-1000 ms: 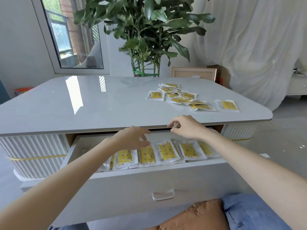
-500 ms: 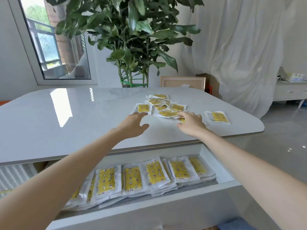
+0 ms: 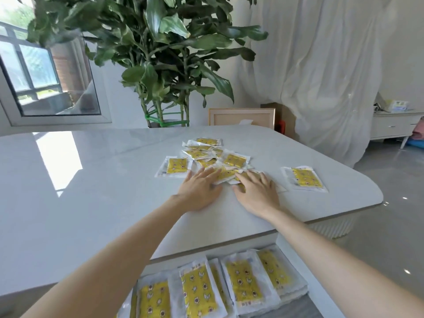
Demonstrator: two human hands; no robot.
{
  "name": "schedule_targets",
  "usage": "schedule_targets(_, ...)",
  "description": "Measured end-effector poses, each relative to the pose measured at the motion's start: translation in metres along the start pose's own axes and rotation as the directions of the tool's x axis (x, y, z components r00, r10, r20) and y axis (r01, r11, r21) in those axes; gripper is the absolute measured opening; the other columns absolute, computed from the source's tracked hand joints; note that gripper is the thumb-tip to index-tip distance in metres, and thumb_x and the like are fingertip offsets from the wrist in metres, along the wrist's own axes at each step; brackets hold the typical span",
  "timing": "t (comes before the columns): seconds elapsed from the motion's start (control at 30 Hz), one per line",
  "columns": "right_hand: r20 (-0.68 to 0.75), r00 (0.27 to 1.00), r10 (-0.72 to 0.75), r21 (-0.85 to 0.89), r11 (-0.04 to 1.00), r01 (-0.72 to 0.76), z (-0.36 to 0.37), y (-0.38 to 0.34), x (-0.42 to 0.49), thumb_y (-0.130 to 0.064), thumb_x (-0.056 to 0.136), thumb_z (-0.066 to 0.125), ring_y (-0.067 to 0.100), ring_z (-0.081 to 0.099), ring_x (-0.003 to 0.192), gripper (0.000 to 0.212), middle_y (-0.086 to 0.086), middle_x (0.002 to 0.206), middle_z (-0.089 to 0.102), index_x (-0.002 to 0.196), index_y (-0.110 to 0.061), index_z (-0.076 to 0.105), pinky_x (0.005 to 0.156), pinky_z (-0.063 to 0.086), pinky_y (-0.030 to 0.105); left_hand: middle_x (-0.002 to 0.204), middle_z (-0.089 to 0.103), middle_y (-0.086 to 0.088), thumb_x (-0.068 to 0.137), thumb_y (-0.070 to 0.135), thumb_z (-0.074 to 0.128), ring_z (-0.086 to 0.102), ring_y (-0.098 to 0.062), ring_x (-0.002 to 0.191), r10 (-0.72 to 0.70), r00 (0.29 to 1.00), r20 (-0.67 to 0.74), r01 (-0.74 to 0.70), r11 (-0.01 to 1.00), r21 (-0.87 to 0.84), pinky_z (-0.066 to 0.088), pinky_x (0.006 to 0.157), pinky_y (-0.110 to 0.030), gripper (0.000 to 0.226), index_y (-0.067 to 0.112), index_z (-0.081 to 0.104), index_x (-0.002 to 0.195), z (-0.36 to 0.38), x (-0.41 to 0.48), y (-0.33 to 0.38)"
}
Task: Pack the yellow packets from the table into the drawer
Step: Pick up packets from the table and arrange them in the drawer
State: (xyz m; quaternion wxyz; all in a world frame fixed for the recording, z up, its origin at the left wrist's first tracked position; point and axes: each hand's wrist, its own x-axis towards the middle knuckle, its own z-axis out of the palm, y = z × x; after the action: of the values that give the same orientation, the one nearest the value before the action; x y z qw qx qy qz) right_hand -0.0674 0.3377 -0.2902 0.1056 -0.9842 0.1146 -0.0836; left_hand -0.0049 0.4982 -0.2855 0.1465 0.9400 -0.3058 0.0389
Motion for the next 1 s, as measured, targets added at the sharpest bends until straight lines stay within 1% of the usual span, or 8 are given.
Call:
schedule_targets(0.17,0.029,0.999,-0.016,0.029,0.999,0.015,-0.001,0.000,0.000,-0.042,0.099,0.024,0.025,0.001,0.149,0.050,-0.007,0.161,0.011,0.149,-0.042,0.020,0.120,0.004,0.043,0.156,0.025,0.005,0.102,0.034,0.025,0.026,-0.018,0.143,-0.026,0.998,-0.056,0.020,0.993,-0.116,0.024,0.115,-0.032,0.044,0.030,0.036,0.145,0.006,0.001,-0.006)
schedule_targets(0.27,0.047,0.998,-0.038,0.049,0.998,0.036,-0.002,-0.008,-0.011,-0.039,0.099,0.023,0.024,0.000,0.149,0.052,-0.006,0.161,0.010,0.151,-0.041,0.015,0.120,0.003,0.041,0.153,0.032,0.005,0.103,0.033,0.024,0.032,-0.018,0.140,-0.042,0.994,-0.099,0.031,0.993,-0.115,0.031,0.111,-0.032,0.043,0.028,0.042,0.142,0.003,-0.013,-0.008)
schedule_targets(0.5,0.087,0.991,-0.103,0.060,0.993,0.098,0.002,-0.043,-0.051,-0.041,0.099,0.019,0.023,-0.004,0.149,0.056,-0.008,0.161,0.005,0.153,-0.035,0.004,0.120,0.001,0.044,0.134,0.054,0.006,0.102,0.031,0.026,0.048,-0.023,0.120,-0.066,0.973,-0.222,0.083,0.994,0.069,0.046,0.092,-0.035,0.040,0.030,0.053,0.131,-0.016,-0.091,-0.024)
schedule_targets(0.6,0.091,0.983,-0.162,0.086,0.984,0.154,0.004,-0.065,-0.068,-0.041,0.099,0.021,0.022,-0.002,0.149,0.055,-0.009,0.161,0.005,0.153,-0.036,0.010,0.120,0.002,0.044,0.121,0.060,0.001,0.100,0.030,0.030,0.052,-0.024,0.112,-0.115,0.959,-0.258,0.160,0.974,0.161,0.047,0.084,-0.034,0.036,0.023,0.061,0.118,-0.032,-0.133,-0.032)
schedule_targets(0.7,0.103,0.966,-0.238,0.121,0.967,0.225,0.006,-0.092,-0.081,-0.042,0.099,0.024,0.021,0.001,0.149,0.053,-0.010,0.161,0.008,0.152,-0.037,0.016,0.121,0.002,0.043,0.112,0.061,-0.002,0.098,0.043,0.030,0.054,-0.025,0.107,-0.187,0.948,-0.256,0.233,0.959,0.163,0.046,0.079,-0.034,0.039,0.030,0.063,0.114,-0.052,-0.173,-0.041)
schedule_targets(0.83,0.209,0.912,-0.352,0.251,0.921,0.298,0.004,-0.132,-0.094,-0.047,0.097,0.020,0.019,0.003,0.149,0.052,-0.010,0.160,0.014,0.148,-0.037,0.029,0.120,0.003,0.045,0.086,0.056,-0.006,0.097,0.051,0.020,0.055,-0.029,0.086,-0.374,0.899,-0.228,0.398,0.915,0.065,0.037,0.067,-0.031,0.059,0.014,0.064,0.082,-0.079,-0.203,-0.058)
schedule_targets(0.93,0.281,0.902,-0.328,0.387,0.899,0.207,-0.007,-0.159,-0.097,-0.059,0.085,0.015,0.026,0.035,0.136,0.070,0.005,0.147,0.044,0.130,-0.024,0.055,0.113,0.025,0.045,0.099,0.055,-0.008,0.095,0.037,0.042,0.054,-0.030,0.086,-0.451,0.868,-0.207,0.453,0.891,-0.038,0.036,0.068,-0.029,0.029,0.020,0.065,0.091,-0.091,-0.213,-0.081)
schedule_targets(1.0,0.295,0.912,-0.285,0.458,0.880,0.127,-0.011,-0.174,-0.098,-0.058,0.084,0.022,0.027,0.047,0.124,0.066,0.009,0.129,0.058,0.114,-0.016,0.064,0.106,0.035,0.042,0.108,0.054,-0.009,0.088,0.031,0.055,0.051,-0.026,0.084,-0.477,0.865,-0.156,0.469,0.879,-0.086,0.037,0.069,-0.028,0.007,0.027,0.060,0.088,-0.096,-0.217,-0.098)
